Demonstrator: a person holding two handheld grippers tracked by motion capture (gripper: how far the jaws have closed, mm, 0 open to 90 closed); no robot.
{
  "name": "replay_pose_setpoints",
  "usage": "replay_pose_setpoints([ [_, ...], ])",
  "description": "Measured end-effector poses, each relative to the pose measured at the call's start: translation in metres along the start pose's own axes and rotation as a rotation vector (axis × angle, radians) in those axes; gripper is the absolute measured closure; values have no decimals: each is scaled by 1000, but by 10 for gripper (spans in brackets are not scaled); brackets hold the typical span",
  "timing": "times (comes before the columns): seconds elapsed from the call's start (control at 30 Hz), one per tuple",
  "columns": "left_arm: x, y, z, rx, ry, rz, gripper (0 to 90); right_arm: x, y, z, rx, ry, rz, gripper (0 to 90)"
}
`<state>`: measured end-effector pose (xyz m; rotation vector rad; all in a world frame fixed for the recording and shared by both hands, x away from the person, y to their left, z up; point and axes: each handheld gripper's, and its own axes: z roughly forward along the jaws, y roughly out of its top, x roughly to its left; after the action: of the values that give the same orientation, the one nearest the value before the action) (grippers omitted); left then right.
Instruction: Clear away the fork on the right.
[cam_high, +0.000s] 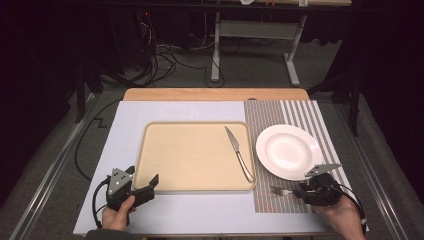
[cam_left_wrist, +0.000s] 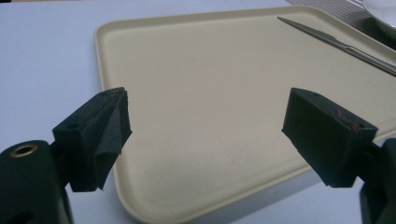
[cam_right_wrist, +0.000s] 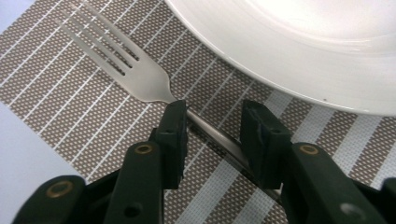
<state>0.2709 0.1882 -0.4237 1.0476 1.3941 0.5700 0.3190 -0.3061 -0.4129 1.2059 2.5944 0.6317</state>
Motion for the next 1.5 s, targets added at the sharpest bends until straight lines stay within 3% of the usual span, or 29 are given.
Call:
replay_pose_setpoints([
  [0.33, 0, 0, 0, 1, 0, 1, 159, 2, 0, -1, 10, 15, -20, 697],
  [0.73, 0, 0, 0, 1, 0, 0, 159, 8, 1, -1, 19, 30, -95, 769],
  [1.5, 0, 0, 0, 2, 2, 1, 159, 17, 6, 2, 23, 45, -168, 851],
])
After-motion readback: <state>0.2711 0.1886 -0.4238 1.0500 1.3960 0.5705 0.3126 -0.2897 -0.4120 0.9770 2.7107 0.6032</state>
